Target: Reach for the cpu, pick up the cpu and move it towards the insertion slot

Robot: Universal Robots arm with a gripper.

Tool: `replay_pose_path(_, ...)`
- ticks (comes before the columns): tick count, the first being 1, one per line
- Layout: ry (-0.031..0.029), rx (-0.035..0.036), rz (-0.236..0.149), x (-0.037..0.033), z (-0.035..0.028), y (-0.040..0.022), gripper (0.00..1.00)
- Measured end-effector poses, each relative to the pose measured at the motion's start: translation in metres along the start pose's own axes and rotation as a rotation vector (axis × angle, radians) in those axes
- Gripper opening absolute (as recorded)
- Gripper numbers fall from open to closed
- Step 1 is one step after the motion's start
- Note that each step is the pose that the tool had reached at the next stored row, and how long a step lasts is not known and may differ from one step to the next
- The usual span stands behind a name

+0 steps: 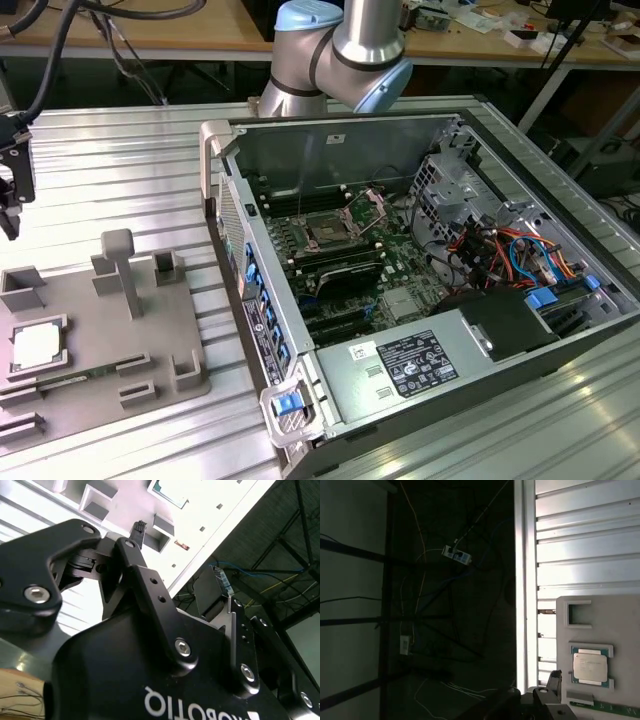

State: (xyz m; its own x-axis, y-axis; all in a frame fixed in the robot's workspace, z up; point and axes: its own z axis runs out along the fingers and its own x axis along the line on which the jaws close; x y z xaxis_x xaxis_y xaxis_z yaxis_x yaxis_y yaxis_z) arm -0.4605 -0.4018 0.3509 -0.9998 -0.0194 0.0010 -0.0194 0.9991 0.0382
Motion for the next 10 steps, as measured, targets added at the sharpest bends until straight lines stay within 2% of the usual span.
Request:
replay_pose_path(3,0.0047,-0.0002,0.000,0.0001,0.0080,-0.0002,0.66)
replay_pose_path(10,0.0132,-0.0003,0.000,0.0000,0.0208,-0.0008,0.66)
